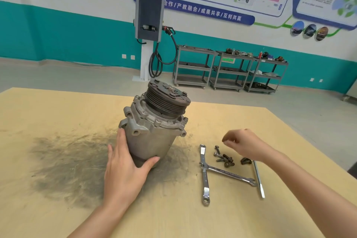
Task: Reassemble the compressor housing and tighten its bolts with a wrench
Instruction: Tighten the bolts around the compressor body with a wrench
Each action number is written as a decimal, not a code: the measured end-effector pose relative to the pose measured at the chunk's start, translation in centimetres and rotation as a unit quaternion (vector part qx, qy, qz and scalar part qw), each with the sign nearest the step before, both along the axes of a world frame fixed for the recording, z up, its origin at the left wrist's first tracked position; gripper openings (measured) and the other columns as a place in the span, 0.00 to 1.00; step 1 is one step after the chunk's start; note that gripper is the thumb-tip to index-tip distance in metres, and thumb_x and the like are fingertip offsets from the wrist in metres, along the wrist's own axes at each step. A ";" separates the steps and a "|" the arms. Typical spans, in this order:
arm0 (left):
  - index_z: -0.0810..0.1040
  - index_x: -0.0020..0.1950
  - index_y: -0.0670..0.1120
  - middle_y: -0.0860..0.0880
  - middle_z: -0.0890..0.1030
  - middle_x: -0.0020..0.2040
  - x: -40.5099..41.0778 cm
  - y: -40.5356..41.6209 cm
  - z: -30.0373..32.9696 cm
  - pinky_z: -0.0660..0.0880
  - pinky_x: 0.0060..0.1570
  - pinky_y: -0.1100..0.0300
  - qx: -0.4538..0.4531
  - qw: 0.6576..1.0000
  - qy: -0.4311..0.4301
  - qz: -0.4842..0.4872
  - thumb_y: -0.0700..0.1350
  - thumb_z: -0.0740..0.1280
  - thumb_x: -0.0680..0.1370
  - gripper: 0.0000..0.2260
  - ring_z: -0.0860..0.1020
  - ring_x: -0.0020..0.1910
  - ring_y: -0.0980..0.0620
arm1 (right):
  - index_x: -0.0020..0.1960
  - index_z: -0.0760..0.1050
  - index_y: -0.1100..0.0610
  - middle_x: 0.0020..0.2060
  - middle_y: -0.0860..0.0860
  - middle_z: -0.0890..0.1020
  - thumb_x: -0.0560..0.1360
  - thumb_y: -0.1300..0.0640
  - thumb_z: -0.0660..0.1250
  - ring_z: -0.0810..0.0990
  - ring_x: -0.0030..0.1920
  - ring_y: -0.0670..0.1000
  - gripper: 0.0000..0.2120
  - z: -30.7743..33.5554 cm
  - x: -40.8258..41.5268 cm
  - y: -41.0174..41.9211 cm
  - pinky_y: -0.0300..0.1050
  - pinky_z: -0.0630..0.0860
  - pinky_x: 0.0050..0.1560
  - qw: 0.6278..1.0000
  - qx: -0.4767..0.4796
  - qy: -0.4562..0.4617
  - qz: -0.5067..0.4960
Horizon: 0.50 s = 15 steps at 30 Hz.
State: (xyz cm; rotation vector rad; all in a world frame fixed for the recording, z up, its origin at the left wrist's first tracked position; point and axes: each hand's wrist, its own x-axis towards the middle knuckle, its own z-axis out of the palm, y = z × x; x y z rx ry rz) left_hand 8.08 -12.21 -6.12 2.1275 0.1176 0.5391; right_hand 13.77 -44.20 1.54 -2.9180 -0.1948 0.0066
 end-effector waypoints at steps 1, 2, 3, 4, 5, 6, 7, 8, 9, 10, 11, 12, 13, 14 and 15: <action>0.45 0.80 0.54 0.55 0.55 0.80 0.0 0.0 0.0 0.60 0.73 0.41 -0.002 1.000 0.000 0.001 0.62 0.75 0.67 0.52 0.49 0.80 0.43 | 0.57 0.80 0.53 0.49 0.47 0.83 0.80 0.52 0.63 0.79 0.49 0.47 0.11 -0.8 -0.1 -0.4 0.37 0.73 0.48 1.000 -0.005 -0.005 -0.008; 0.45 0.80 0.55 0.55 0.55 0.80 0.0 0.0 0.0 0.59 0.73 0.41 -0.003 1.000 0.001 0.001 0.62 0.75 0.67 0.52 0.48 0.80 0.44 | 0.57 0.79 0.53 0.46 0.46 0.82 0.80 0.51 0.63 0.79 0.47 0.46 0.11 -1.4 -0.1 -0.5 0.36 0.71 0.44 1.000 -0.002 -0.010 -0.017; 0.45 0.80 0.55 0.55 0.55 0.80 0.0 0.0 0.0 0.59 0.73 0.41 -0.003 1.000 0.001 0.002 0.62 0.75 0.67 0.52 0.48 0.80 0.44 | 0.57 0.79 0.52 0.44 0.45 0.81 0.79 0.50 0.63 0.78 0.44 0.45 0.11 -1.9 0.0 -0.3 0.36 0.70 0.40 0.999 0.003 -0.016 -0.034; 0.46 0.80 0.54 0.55 0.55 0.80 0.0 0.0 0.0 0.59 0.73 0.41 -0.003 1.000 0.001 0.003 0.62 0.75 0.67 0.52 0.48 0.80 0.44 | 0.56 0.79 0.52 0.42 0.45 0.80 0.79 0.48 0.62 0.77 0.43 0.46 0.12 -2.3 0.2 0.0 0.39 0.70 0.38 0.998 0.000 -0.024 -0.059; 0.46 0.80 0.54 0.55 0.55 0.80 0.0 0.0 0.0 0.59 0.73 0.41 -0.002 1.000 0.001 0.004 0.62 0.75 0.67 0.52 0.48 0.80 0.44 | 0.54 0.79 0.52 0.42 0.47 0.81 0.79 0.45 0.62 0.77 0.44 0.48 0.13 -2.5 0.5 0.5 0.42 0.70 0.36 0.995 -0.017 -0.033 -0.090; 0.46 0.80 0.54 0.55 0.55 0.80 0.0 0.0 0.0 0.59 0.73 0.41 -0.002 1.000 0.002 0.005 0.62 0.75 0.67 0.52 0.48 0.80 0.44 | 0.52 0.78 0.53 0.43 0.50 0.81 0.79 0.43 0.61 0.77 0.45 0.50 0.16 -2.6 0.9 1.0 0.44 0.71 0.36 0.992 -0.043 -0.036 -0.114; 0.46 0.80 0.54 0.56 0.55 0.80 0.0 0.0 0.0 0.59 0.73 0.41 -0.002 1.000 0.003 0.006 0.62 0.75 0.67 0.52 0.48 0.80 0.44 | 0.51 0.78 0.55 0.43 0.51 0.81 0.78 0.40 0.60 0.77 0.45 0.53 0.18 -2.5 1.3 1.5 0.45 0.73 0.36 0.990 -0.065 -0.028 -0.125; 0.46 0.80 0.55 0.56 0.56 0.80 0.0 0.0 0.0 0.60 0.72 0.41 -0.002 1.000 0.004 0.006 0.62 0.75 0.66 0.52 0.48 0.80 0.44 | 0.50 0.77 0.56 0.42 0.52 0.80 0.78 0.39 0.60 0.78 0.45 0.54 0.20 -2.5 1.8 2.0 0.46 0.74 0.38 0.989 -0.074 -0.012 -0.125; 0.47 0.80 0.55 0.56 0.56 0.80 0.0 0.0 0.0 0.60 0.72 0.41 -0.002 1.000 0.004 0.006 0.62 0.75 0.66 0.52 0.48 0.80 0.44 | 0.50 0.75 0.56 0.43 0.53 0.79 0.77 0.38 0.61 0.78 0.45 0.54 0.21 -2.5 2.1 2.4 0.47 0.75 0.39 0.990 -0.076 0.008 -0.119; 0.47 0.80 0.54 0.56 0.56 0.80 0.0 0.0 0.0 0.60 0.72 0.41 -0.003 1.000 0.003 0.005 0.62 0.75 0.66 0.52 0.48 0.80 0.44 | 0.50 0.74 0.56 0.45 0.53 0.79 0.77 0.39 0.61 0.77 0.46 0.54 0.19 -2.5 2.4 2.9 0.47 0.74 0.40 0.990 -0.076 0.027 -0.112; 0.48 0.80 0.54 0.56 0.56 0.80 0.0 0.0 0.0 0.60 0.72 0.41 -0.004 1.000 0.002 0.005 0.62 0.75 0.66 0.52 0.49 0.80 0.44 | 0.50 0.72 0.55 0.48 0.53 0.79 0.78 0.42 0.61 0.77 0.47 0.55 0.16 -2.6 2.7 3.2 0.46 0.73 0.42 0.991 -0.078 0.039 -0.105; 0.48 0.80 0.54 0.55 0.57 0.80 0.0 0.0 0.1 0.59 0.73 0.41 -0.006 1.000 0.001 0.005 0.62 0.76 0.66 0.52 0.49 0.80 0.44 | 0.50 0.71 0.54 0.50 0.54 0.79 0.79 0.44 0.61 0.77 0.48 0.56 0.13 -2.8 2.8 3.6 0.47 0.73 0.44 0.990 -0.085 0.043 -0.102; 0.48 0.80 0.54 0.55 0.57 0.80 0.0 0.0 0.1 0.59 0.73 0.41 -0.007 1.000 0.002 0.005 0.62 0.76 0.66 0.52 0.48 0.80 0.43 | 0.50 0.70 0.54 0.51 0.55 0.78 0.80 0.47 0.60 0.76 0.49 0.57 0.10 -2.9 2.9 3.8 0.48 0.72 0.46 0.990 -0.094 0.038 -0.102; 0.48 0.80 0.54 0.54 0.57 0.80 0.0 0.0 0.1 0.59 0.73 0.41 -0.007 1.000 0.003 0.005 0.62 0.76 0.66 0.52 0.48 0.80 0.43 | 0.51 0.70 0.55 0.52 0.55 0.78 0.80 0.49 0.59 0.77 0.50 0.57 0.09 -3.0 2.8 4.0 0.49 0.71 0.49 0.989 -0.105 0.026 -0.104; 0.48 0.80 0.54 0.54 0.57 0.80 0.0 0.0 0.1 0.59 0.73 0.40 -0.007 1.000 0.004 0.005 0.62 0.76 0.66 0.51 0.48 0.80 0.43 | 0.52 0.71 0.56 0.52 0.56 0.78 0.81 0.51 0.58 0.77 0.51 0.58 0.09 -3.1 2.7 4.2 0.50 0.70 0.51 0.988 -0.113 0.012 -0.105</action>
